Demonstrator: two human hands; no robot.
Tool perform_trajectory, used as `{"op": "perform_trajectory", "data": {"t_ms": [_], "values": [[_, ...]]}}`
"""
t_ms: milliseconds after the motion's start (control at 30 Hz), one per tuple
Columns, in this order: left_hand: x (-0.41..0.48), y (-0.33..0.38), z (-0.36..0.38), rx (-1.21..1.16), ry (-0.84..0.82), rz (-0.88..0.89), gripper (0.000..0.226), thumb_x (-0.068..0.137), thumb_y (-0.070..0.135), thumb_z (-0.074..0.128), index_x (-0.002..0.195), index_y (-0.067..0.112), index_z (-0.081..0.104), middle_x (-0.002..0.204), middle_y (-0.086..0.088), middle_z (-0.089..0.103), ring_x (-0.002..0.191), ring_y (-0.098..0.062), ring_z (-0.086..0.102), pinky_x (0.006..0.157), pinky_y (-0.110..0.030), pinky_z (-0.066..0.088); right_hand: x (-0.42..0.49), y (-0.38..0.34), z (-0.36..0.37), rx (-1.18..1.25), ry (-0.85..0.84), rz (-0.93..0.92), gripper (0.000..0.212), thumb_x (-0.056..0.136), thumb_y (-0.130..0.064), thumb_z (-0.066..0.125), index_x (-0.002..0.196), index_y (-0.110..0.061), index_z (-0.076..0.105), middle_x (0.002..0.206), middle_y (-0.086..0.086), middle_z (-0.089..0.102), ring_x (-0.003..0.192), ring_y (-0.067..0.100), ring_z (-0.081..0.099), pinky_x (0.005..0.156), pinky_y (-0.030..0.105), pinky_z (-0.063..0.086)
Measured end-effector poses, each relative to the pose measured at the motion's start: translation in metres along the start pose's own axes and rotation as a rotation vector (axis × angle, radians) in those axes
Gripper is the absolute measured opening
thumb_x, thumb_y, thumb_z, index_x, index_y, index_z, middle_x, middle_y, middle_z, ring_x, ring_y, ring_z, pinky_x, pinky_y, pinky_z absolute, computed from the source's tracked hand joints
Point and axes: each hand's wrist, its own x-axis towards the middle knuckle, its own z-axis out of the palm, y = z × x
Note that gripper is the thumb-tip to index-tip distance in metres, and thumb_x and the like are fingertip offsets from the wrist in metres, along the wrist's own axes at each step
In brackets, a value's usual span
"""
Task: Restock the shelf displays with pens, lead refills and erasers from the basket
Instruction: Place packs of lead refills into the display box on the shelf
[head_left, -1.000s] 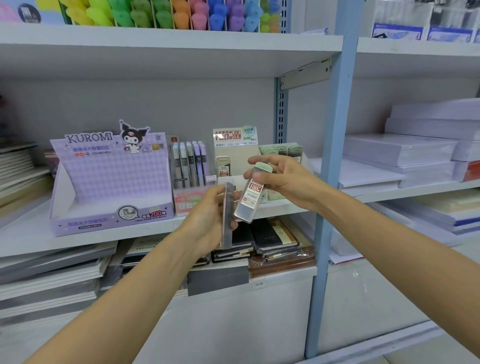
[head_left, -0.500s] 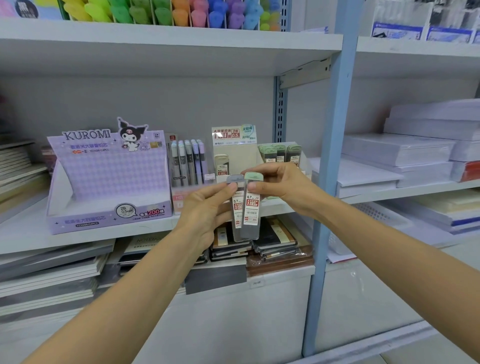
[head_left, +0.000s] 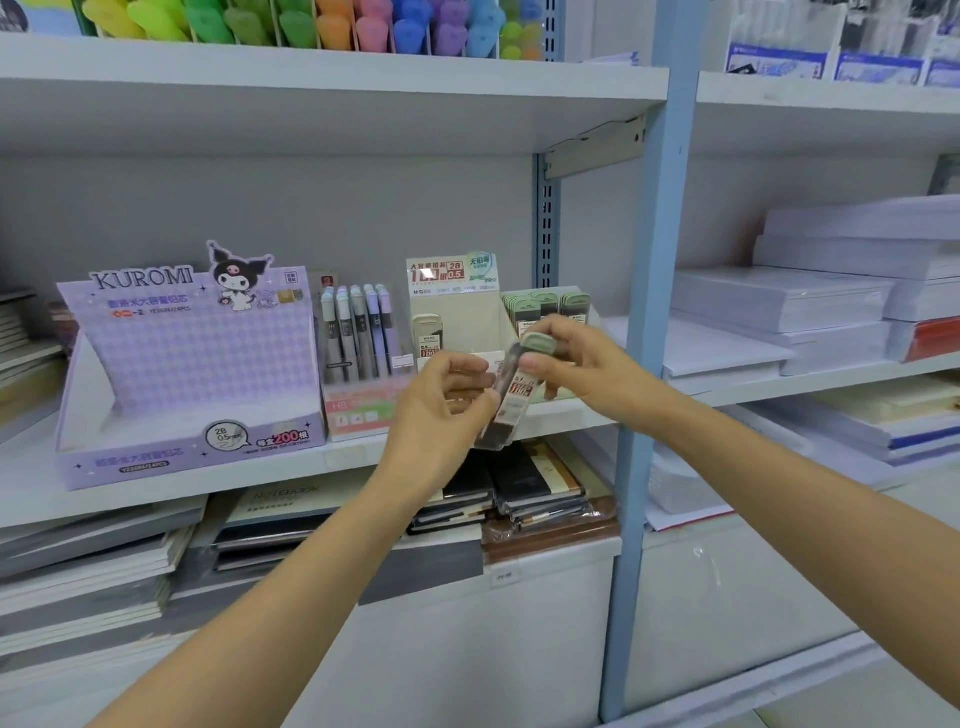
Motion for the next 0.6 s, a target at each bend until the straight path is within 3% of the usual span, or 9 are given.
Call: {"op": "perform_trajectory", "data": {"t_ms": [67, 133, 200, 267, 433, 600], "values": [[0.004, -0.005, 0.003, 0.308, -0.008, 0.164, 0.029, 0.091, 0.022, 0.064, 0.119, 0.023, 0.054, 0.116, 0.015, 0.059, 0.107, -0.002, 0.055, 0.091, -0.019, 0.044, 0.002, 0.000, -0.021, 0.012, 0.099, -0.005, 0.012, 0.096, -0.018, 0.057, 0.105, -0.010, 0.056, 0.100, 0.013, 0.069, 0.086, 0.016, 0.066, 0.068, 0.026, 0.054], [0.010, -0.012, 0.005, 0.548, -0.011, 0.320, 0.036, 0.091, 0.024, 0.062, 0.126, 0.024, 0.051, 0.128, 0.011, 0.053, 0.122, -0.008, 0.045, 0.104, -0.030, 0.036, 0.008, -0.001, -0.042, 0.017, 0.236, -0.013, 0.001, 0.097, -0.018, 0.056, 0.098, -0.017, 0.056, 0.094, 0.008, 0.070, 0.081, 0.012, 0.067, 0.066, 0.024, 0.053], [0.018, -0.018, 0.010, 0.722, -0.053, 0.413, 0.048, 0.091, 0.029, 0.061, 0.136, 0.026, 0.045, 0.147, 0.006, 0.042, 0.140, -0.014, 0.029, 0.117, -0.037, 0.018, 0.018, -0.002, -0.059, -0.011, 0.378, -0.051, 0.006, 0.097, -0.016, 0.055, 0.093, -0.020, 0.053, 0.089, 0.004, 0.067, 0.077, 0.009, 0.066, 0.064, 0.021, 0.051], [0.027, -0.023, 0.016, 0.887, -0.104, 0.458, 0.061, 0.091, 0.038, 0.059, 0.146, 0.030, 0.033, 0.159, 0.004, 0.024, 0.148, -0.017, 0.012, 0.120, -0.039, 0.002, 0.029, -0.001, -0.070, -0.048, 0.450, -0.077, 0.005, 0.098, -0.013, 0.054, 0.094, -0.016, 0.051, 0.089, 0.003, 0.064, 0.078, 0.011, 0.065, 0.064, 0.022, 0.052], [0.045, -0.036, 0.033, 1.191, -0.143, 0.496, 0.076, 0.092, 0.062, 0.038, 0.154, 0.035, 0.004, 0.164, -0.004, -0.001, 0.151, -0.025, -0.003, 0.119, -0.054, -0.006, 0.050, 0.010, -0.076, -0.212, 0.425, -0.091, 0.004, 0.099, -0.013, 0.051, 0.103, -0.012, 0.053, 0.093, 0.003, 0.062, 0.080, 0.015, 0.062, 0.063, 0.020, 0.052], [0.055, -0.041, 0.041, 1.260, -0.109, 0.458, 0.074, 0.092, 0.068, 0.021, 0.155, 0.033, 0.000, 0.164, -0.004, -0.001, 0.151, -0.025, 0.004, 0.115, -0.058, -0.012, 0.062, 0.023, -0.071, -0.384, 0.375, -0.097, 0.012, 0.099, -0.016, 0.051, 0.111, -0.015, 0.055, 0.098, -0.002, 0.060, 0.082, 0.009, 0.059, 0.062, 0.016, 0.051]]}}
